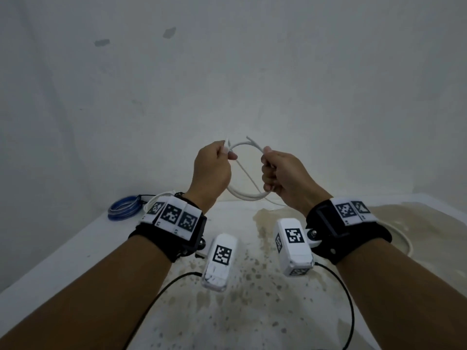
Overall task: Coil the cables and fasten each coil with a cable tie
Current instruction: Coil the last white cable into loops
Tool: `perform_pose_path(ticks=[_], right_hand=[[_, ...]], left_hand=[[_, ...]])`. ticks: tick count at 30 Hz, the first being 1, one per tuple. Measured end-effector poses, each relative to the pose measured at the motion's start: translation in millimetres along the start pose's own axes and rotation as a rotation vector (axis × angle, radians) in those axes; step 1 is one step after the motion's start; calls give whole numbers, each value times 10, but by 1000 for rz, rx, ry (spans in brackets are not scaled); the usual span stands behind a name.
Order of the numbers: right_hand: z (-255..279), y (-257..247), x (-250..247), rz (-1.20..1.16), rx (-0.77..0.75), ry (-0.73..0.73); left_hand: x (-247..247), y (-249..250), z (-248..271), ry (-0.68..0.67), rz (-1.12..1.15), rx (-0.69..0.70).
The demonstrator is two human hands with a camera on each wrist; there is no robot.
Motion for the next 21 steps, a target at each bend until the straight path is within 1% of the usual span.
perform_pose_path(ticks=[1,3,5,7,9,13,16,18,21], right_hand=[[-7,4,37,6,3,-20],[-17,8,93,14,5,-55],[-27,10,104,16,6,-71],[-32,17,104,3,9,-84],[-38,20,135,12,9,-105],[-36,27,165,55,2,-126],[-36,54,142,28,2,-112],[-39,68,146,-1,2,-89],[-52,76,166,5,-12,-72]], left_hand=[[-46,2,-18,34,-27,13],[-104,21,-71,21,-21,34],[-121,64,-127,-82,61,37],[-121,104,-157,-195,95,39],[-118,136,-171,-273,82,60],[-140,229,-186,-383,-4,156],[-123,271,-156,-480,-18,161],[-85,274,-151,-489,-19,186],[-41,263,-163,-417,-41,255]])
Point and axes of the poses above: each hand's wrist, its own z-axis away from the middle knuckle, its own x-axis out of the palm, y = z × x, the point moved 6 cm from there along -z, towards the middle knuckle, and after that the axes turned 9 degrees about x, right-handed, at the moved point
